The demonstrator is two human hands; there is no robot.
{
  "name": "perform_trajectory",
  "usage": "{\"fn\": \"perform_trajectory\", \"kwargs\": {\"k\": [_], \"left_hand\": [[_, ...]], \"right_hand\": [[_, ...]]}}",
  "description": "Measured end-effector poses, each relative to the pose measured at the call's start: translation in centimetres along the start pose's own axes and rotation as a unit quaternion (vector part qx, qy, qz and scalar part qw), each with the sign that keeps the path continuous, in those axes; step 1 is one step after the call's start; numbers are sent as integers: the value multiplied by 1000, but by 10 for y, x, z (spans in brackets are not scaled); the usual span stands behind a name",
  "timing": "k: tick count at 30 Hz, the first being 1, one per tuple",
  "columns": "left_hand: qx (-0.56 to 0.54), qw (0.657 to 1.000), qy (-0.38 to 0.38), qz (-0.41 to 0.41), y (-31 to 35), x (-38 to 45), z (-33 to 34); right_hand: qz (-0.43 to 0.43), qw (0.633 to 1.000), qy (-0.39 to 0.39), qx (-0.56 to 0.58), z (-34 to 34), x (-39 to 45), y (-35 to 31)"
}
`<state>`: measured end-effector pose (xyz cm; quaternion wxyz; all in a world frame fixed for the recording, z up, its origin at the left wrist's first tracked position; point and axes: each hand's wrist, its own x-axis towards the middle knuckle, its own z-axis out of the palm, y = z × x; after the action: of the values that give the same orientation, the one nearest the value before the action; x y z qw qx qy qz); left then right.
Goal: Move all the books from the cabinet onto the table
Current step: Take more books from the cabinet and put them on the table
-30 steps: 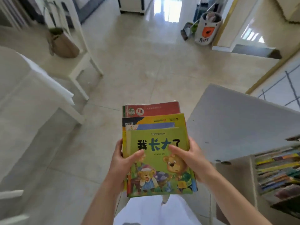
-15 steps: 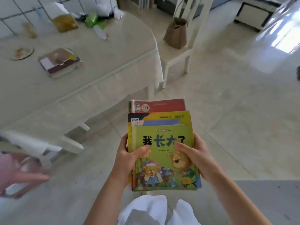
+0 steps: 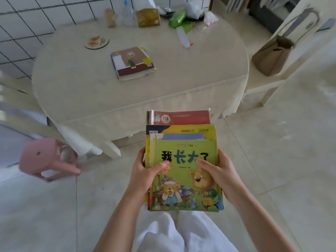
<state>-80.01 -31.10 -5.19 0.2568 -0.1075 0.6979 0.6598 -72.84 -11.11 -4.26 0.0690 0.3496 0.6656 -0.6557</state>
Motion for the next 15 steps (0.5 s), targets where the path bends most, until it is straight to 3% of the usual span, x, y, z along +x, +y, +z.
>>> {"fn": "perform_trajectory", "kwargs": {"k": [8, 15], "left_hand": [[-11, 998, 52, 22, 46, 83, 23], [2, 990, 99, 97, 98, 146, 49]], "right_hand": [[-79, 990, -28, -112, -1, 106, -57], [-159, 966, -59, -197, 1, 199, -124]]}}
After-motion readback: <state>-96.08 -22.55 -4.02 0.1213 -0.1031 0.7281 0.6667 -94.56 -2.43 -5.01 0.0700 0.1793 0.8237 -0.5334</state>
